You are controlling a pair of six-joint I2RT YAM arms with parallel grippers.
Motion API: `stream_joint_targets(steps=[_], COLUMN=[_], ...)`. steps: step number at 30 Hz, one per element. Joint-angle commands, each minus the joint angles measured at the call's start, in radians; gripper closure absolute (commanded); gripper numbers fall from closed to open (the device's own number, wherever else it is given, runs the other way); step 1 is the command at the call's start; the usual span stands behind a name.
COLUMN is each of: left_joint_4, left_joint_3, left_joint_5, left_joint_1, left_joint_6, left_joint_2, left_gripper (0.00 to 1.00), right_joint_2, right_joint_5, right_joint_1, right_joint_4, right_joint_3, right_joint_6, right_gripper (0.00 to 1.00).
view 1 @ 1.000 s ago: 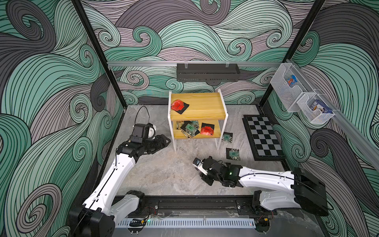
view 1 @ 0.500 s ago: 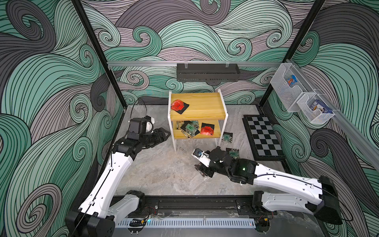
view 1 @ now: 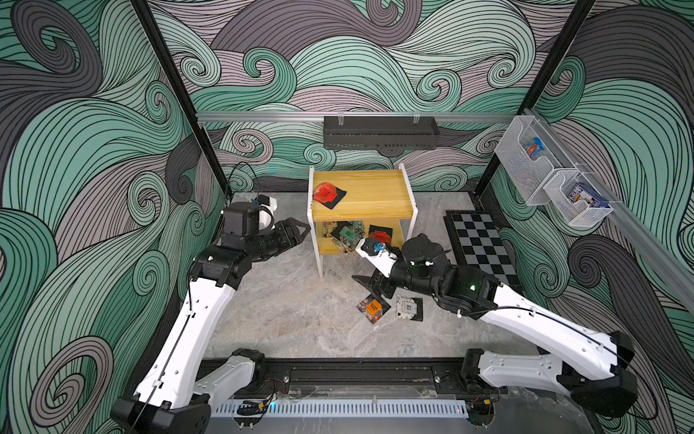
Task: Remove the tea bags from the shelf
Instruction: Pick up the tea bag from the shelf.
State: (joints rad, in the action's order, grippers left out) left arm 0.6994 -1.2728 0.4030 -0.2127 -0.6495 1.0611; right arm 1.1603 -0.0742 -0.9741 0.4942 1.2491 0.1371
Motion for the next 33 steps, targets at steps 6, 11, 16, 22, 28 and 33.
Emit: stream_joint_targets(steps=[6,11,16,22,28,33], left_joint_4=[0.018,0.017,-0.024,-0.03,-0.059,-0.087], left_joint_3=[-0.116,-0.156,-0.164,-0.216,-0.241,-0.258], left_joint_5=[-0.014,-0.035,-0.039,-0.055,-0.055,-0.038], left_joint_1=[-0.005,-0.005,-0.005,-0.005,-0.001,0.004], left_joint_6=[0.007,0.007,-0.013,0.006,0.013,0.008], left_joint_2=[0.055,0.079,0.105,0.145,0.179,0.218], left_gripper=[0.32,0.32,0.32,0.31,0.31,0.31], right_joint_2=[0.148,0.26,0.395,0.548,0.694,0.791], right_joint_5=[0.155,0.207,0.299,0.377,0.469,0.53], right_joint_1=[0.119,0.185,0.267,0.335,0.384,0.417], right_joint_4=[0.124,0.17,0.239,0.291,0.325,0.338], right_joint_3=[0.285,0.456,0.637,0.82,0.987,1.075], right_joint_6=[-0.04,-0.113,-0.205,-0.292,-0.391,-0.462], right_gripper=[0.24,0.27,0.32,0.4,0.52,0.61])
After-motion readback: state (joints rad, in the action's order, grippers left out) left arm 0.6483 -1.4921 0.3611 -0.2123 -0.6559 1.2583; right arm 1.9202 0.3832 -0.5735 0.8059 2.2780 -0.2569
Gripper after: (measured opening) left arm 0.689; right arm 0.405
